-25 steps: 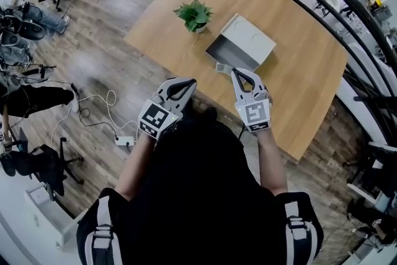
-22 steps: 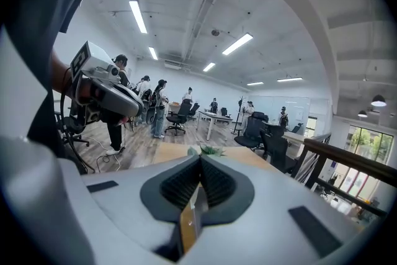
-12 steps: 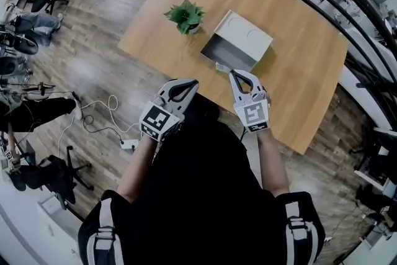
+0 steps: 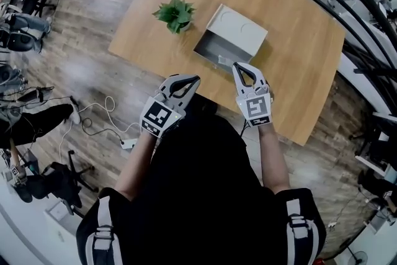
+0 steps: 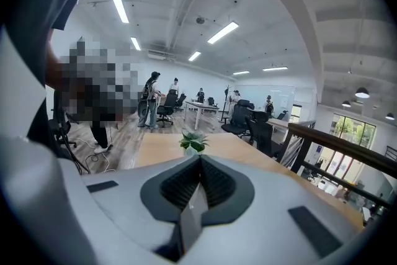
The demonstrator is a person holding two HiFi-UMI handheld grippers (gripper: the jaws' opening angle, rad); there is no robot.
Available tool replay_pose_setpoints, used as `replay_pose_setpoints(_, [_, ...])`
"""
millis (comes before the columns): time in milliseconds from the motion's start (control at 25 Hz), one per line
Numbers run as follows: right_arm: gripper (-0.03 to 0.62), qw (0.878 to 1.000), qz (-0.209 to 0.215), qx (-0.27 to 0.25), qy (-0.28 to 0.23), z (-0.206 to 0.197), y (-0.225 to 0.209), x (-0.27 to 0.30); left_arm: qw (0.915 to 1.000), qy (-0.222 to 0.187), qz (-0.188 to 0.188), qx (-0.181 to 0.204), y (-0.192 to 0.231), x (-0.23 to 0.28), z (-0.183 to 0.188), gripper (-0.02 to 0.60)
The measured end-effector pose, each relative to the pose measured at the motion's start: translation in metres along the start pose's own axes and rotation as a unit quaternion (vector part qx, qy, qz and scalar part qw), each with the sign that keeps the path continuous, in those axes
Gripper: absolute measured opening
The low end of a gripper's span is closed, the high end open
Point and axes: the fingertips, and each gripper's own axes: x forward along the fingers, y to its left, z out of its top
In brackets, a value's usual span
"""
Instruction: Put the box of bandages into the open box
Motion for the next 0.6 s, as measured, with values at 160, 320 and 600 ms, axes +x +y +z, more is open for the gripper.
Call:
replay_pose_setpoints(160, [0.025, 1.0, -0.001, 0.007, 0.011, -0.006, -0.003, 0.009, 1.0, 0.005, -0.005, -0.002, 0.007, 0.003, -0.001, 0.023])
replay_pose_setpoints(320, [0.025, 1.0, 0.005, 0.002, 0.021, -0.011, 0.001, 0.019, 0.9999, 0.01, -0.01, -0.006, 0.015, 0.006, -0.004, 0.023])
replay_pose_setpoints(600, [0.025, 0.999, 0.017, 0.002, 0.032, -0.016, 0.008, 0.035, 0.9996, 0.018, -0.015, -0.016, 0.028, 0.014, -0.01, 0.023])
